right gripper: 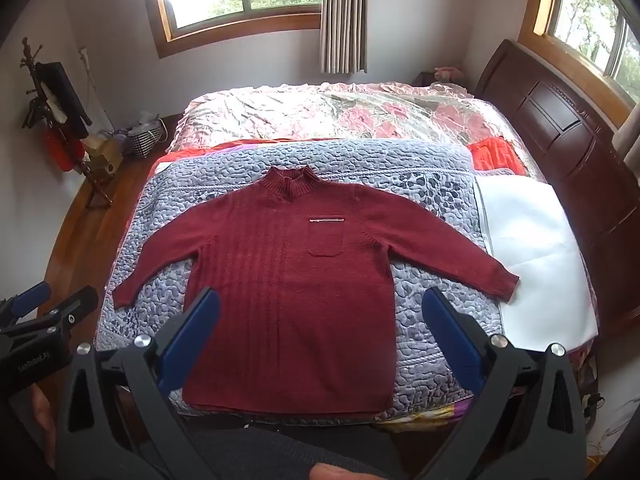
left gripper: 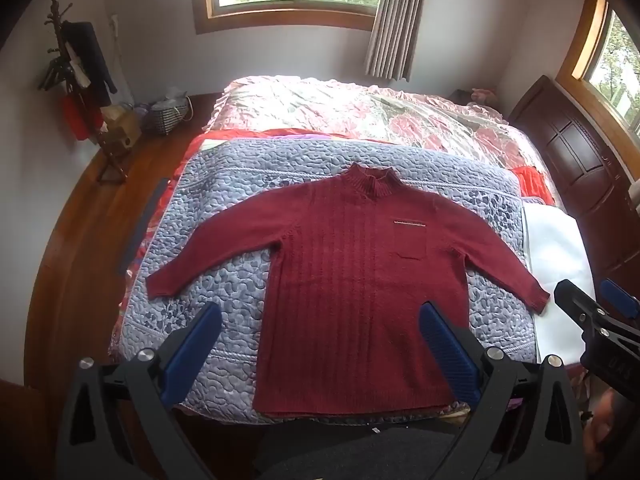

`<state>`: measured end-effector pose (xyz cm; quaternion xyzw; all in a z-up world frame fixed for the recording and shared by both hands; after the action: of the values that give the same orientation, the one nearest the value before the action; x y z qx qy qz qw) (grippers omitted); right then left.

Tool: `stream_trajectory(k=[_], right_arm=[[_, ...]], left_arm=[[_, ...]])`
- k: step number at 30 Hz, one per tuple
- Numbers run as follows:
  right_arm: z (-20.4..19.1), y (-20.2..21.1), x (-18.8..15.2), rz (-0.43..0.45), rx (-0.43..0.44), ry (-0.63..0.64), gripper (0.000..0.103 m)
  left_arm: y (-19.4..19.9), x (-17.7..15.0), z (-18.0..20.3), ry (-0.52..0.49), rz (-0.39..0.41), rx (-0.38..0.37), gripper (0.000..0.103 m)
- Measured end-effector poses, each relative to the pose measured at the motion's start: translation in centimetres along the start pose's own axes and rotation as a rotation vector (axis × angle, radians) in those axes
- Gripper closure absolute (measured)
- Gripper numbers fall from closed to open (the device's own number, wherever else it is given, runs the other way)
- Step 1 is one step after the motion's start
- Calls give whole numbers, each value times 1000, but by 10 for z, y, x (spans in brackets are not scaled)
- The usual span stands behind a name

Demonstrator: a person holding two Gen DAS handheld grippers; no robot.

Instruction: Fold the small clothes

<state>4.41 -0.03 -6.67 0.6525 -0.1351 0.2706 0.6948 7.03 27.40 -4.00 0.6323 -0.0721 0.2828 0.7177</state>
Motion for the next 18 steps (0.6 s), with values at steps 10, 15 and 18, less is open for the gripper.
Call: stream_trajectory(k=[10,15,18], right_arm=[[-5,-6,0,-11,8,-4,3],[-6,-8,-3,-8,12,-5,3],[-6,-8,-3,-9,12,-5,3]], left_arm=[[0,0,-1,-4,0,12,4],[1,-2,-2,-3,3,10,4],[1,-1,-1,-7,2,16,4]])
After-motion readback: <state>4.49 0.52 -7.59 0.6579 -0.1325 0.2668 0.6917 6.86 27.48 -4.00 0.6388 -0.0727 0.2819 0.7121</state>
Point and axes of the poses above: each gripper's, at about its wrist camera, not at the fingertips, and y roughly against the way its jaws point, z to its right, x to its top, the point moved 8 cm from there along -y, roughly the way its jaws point, and after that the axes turned 13 degrees about y, right-handed, at the moved point
